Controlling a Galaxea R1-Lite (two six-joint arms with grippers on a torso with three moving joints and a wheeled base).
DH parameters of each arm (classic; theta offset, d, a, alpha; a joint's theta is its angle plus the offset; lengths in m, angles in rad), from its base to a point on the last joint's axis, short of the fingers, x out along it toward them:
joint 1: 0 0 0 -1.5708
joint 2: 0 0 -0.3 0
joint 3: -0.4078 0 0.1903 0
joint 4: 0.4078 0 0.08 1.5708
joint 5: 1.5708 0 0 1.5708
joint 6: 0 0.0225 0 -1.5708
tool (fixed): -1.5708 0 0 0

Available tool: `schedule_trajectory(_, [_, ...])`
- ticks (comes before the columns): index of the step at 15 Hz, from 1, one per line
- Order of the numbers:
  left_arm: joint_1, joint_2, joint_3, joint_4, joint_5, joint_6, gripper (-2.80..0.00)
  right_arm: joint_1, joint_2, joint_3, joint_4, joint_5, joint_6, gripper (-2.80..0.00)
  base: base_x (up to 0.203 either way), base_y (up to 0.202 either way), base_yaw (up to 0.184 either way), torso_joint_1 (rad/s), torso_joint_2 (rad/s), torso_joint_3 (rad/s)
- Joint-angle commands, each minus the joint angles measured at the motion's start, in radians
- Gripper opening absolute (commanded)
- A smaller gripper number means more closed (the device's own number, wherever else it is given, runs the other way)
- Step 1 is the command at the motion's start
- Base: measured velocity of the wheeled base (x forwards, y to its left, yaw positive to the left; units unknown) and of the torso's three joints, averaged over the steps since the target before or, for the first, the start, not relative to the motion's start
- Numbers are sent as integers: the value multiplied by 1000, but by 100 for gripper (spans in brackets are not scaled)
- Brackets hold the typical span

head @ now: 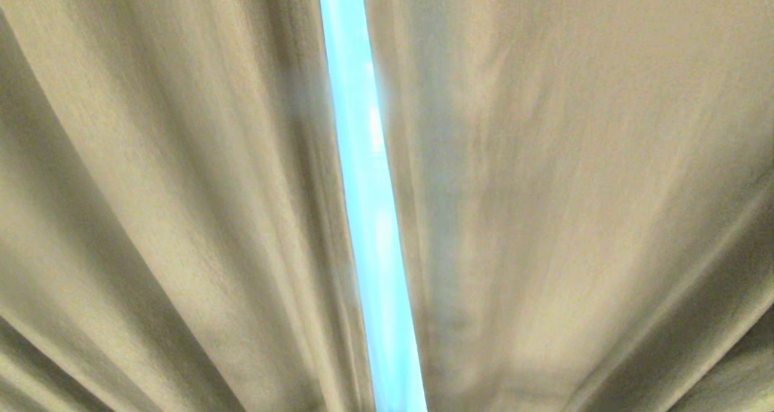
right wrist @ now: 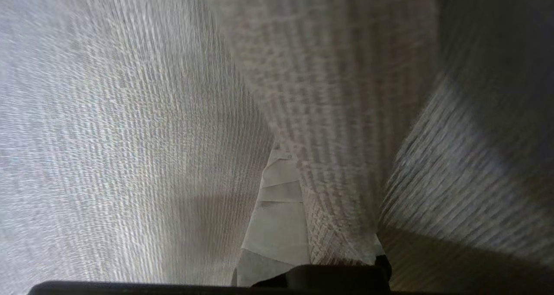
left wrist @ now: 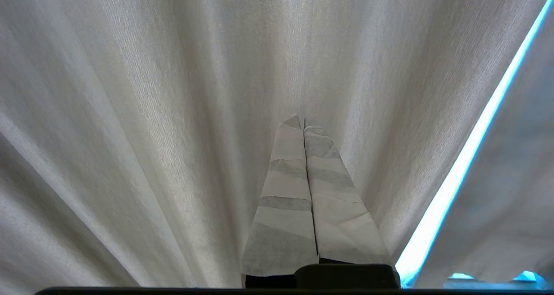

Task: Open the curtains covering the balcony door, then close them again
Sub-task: Pull the outer curtains open on both sides

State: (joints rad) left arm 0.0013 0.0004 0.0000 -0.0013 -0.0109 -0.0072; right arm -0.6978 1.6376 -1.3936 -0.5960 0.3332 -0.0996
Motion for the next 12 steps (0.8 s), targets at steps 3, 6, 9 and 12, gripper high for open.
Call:
schedule_trajectory(3, [0,0,0,0,0,0,-280,-60,49,-47,-1,1,20,-280,0,0,0,0,0,0])
schedule_trajectory(6, [0,0,0,0,0,0,-280,-94,80,-70,-2,1,20,-280,0,0,0,0,0,0])
schedule_trajectory(9, [0,0,0,0,0,0,-280,-124,103,-82,-5,1,20,-280,0,0,0,0,0,0])
schedule_trajectory(12, [0,0,0,0,0,0,-280,-150,125,-101,-9,1,20,-280,0,0,0,0,0,0])
